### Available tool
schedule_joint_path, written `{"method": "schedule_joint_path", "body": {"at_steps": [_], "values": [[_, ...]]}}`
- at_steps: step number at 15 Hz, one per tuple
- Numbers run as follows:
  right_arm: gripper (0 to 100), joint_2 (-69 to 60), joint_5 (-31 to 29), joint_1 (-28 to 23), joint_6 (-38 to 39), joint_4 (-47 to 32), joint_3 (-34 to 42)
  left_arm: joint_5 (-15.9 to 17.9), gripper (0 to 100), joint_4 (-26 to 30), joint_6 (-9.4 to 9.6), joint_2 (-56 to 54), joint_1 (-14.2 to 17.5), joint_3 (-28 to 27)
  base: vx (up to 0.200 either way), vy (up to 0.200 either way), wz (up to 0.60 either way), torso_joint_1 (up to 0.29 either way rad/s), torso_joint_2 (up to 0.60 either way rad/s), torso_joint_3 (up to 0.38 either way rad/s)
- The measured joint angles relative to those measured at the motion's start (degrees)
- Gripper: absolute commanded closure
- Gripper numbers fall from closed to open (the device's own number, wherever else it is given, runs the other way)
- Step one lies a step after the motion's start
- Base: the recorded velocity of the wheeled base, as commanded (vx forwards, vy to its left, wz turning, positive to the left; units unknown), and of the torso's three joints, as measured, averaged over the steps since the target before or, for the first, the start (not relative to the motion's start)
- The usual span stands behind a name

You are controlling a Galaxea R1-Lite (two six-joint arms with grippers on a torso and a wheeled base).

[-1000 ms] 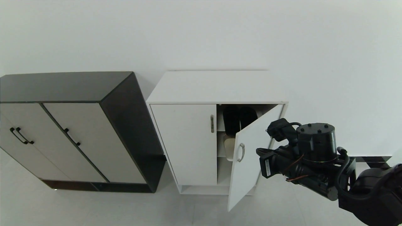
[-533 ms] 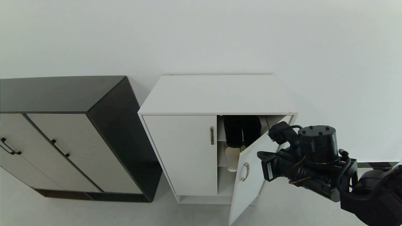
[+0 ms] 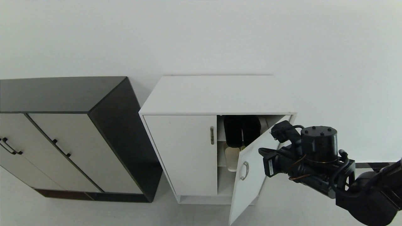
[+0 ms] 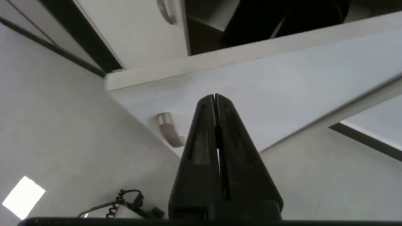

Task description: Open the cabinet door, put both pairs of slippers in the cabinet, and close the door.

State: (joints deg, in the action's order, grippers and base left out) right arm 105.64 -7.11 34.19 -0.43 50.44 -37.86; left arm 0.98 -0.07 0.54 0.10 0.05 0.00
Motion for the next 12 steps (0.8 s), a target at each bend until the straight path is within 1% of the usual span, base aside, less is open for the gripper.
{"method": "schedule_joint_path", "body": {"at_steps": [5,12], "values": [[100,5.8,0.2,-2.4,0.0,4.5,-1.6,0.0,100,0.0,-0.10,0.0,0.0,0.0,0.000,0.000,0.00,0.000,0.00,0.000],[100,11.1,0.2,-3.7,0.1,4.8,-5.7,0.0,100,0.0,-0.10,0.0,0.0,0.0,0.000,0.000,0.00,0.000,0.00,0.000]]}}
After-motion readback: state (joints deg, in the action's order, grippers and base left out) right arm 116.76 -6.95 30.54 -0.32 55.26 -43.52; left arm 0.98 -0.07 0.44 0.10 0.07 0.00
